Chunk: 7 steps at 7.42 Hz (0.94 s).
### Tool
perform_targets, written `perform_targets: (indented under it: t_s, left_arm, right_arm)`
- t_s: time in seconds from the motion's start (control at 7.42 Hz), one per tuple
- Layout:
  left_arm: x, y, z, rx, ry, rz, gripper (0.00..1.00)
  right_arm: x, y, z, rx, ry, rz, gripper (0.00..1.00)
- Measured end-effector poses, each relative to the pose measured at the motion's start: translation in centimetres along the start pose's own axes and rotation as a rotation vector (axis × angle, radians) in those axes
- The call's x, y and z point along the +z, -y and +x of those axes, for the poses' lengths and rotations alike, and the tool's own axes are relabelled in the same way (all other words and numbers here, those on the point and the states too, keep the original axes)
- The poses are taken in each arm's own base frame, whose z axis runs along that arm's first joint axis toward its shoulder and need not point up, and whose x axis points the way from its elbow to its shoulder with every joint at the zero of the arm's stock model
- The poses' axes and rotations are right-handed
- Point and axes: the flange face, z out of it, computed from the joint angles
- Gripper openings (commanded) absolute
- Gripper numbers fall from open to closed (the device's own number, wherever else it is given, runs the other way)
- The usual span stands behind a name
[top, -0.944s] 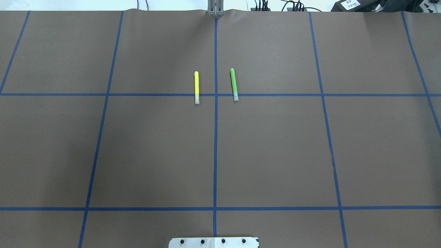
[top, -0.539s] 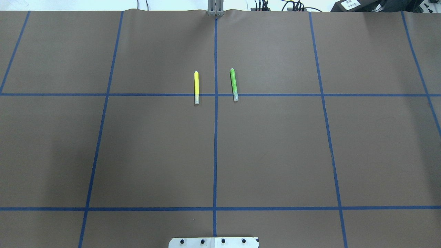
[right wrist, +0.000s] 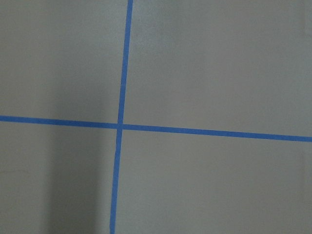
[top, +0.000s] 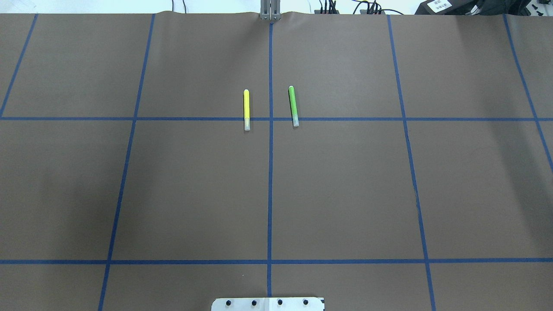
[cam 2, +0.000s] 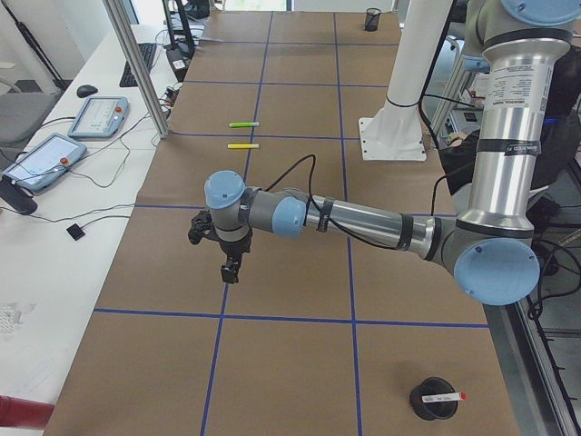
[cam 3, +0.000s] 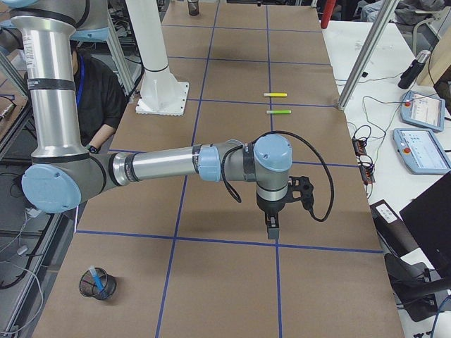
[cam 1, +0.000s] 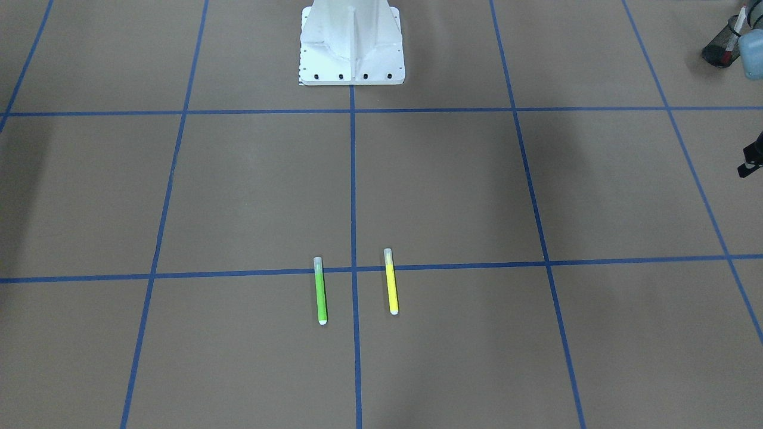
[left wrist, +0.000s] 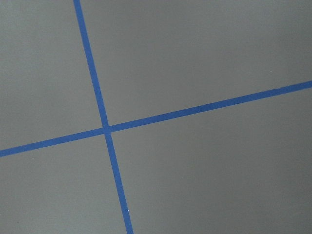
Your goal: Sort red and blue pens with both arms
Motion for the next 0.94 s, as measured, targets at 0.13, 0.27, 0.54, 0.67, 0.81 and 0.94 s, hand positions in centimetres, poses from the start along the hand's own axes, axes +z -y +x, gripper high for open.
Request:
perform_targets:
  t_s: [0.13,0.27,0.54,0.67,0.81,0.94]
  left_arm:
    - [0.4,-0.9,-1.3,-0.017,0.002,-0.003,1.00]
    - [0.5,-1.7,-2.6,-0.039,0.004,-0.004,1.00]
    - [-0.5,-4.0,-6.4,-0.069,0.010,0.006,1.00]
    - [-1.0,-5.0,-8.3,-0.079,0.014,0.012,1.00]
    - [-1.2,-5.6,-9.3,-0.088,0.015,0.014,1.00]
    - [-1.2,-5.8,-9.9,-0.094,0.016,0.014,1.00]
  right_arm:
    - [1.0,-0.7,-0.5,-0.002,0.022,-0.017,1.00]
    - [2.3,-1.9,-0.5,0.005,0.034,-0.044,1.00]
    - [3.9,-3.4,0.0,0.033,0.040,-0.081,1.00]
    - [4.4,-3.8,0.3,0.044,0.042,-0.091,1.00]
    - [4.9,-4.2,0.6,0.054,0.045,-0.102,1.00]
    - [5.3,-4.4,1.0,0.061,0.048,-0.110,1.00]
